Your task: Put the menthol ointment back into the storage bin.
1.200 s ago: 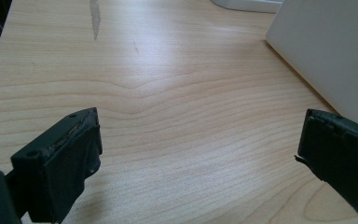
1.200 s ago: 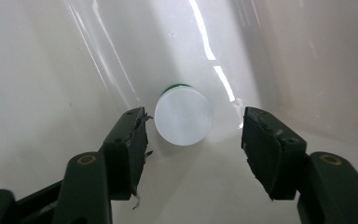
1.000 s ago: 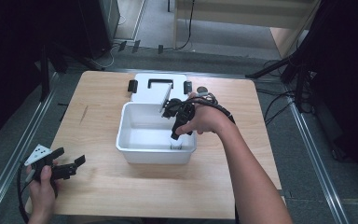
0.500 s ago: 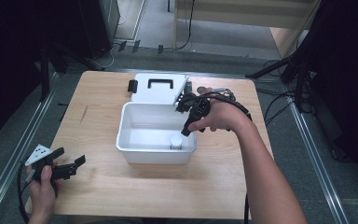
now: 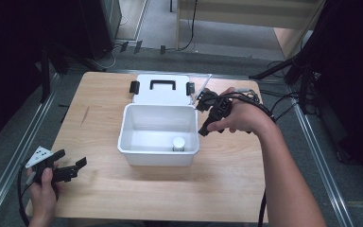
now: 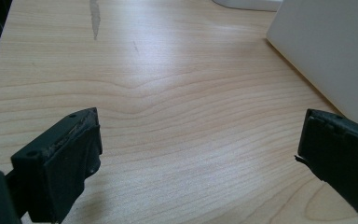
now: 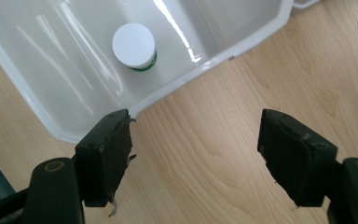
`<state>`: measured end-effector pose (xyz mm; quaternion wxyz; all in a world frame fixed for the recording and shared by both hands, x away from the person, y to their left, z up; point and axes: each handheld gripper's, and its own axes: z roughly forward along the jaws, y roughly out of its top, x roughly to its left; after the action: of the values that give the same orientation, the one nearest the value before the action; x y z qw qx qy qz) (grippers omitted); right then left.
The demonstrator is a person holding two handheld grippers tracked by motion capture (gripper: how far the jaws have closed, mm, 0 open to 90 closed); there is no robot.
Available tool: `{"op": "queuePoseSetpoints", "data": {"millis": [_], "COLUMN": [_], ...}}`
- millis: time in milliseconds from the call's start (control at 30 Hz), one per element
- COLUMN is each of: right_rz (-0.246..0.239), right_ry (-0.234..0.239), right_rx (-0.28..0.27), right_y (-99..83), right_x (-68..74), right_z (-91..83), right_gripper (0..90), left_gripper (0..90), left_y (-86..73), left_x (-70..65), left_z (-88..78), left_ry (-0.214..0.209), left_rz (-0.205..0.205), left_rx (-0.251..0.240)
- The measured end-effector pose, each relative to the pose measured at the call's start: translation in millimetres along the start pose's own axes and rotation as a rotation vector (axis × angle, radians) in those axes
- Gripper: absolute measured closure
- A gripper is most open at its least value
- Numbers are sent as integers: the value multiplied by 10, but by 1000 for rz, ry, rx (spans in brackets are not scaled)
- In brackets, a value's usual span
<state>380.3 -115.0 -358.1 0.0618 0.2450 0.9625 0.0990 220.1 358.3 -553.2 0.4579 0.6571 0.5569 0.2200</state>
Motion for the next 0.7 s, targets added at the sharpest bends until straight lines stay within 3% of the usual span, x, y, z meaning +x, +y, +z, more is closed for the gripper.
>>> {"op": "queuePoseSetpoints", "data": {"millis": [700], "right_rz": [75], "right_ry": [-21], "right_rx": [11], "right_y": [-447], "right_x": [-188], "right_z": [-15], "right_gripper": [239], "left_gripper": [3], "left_y": [1], "left_x": [-1], "left_z": [0], "left_ry": [2], "left_rz": [0], "left_rx": [2]}}
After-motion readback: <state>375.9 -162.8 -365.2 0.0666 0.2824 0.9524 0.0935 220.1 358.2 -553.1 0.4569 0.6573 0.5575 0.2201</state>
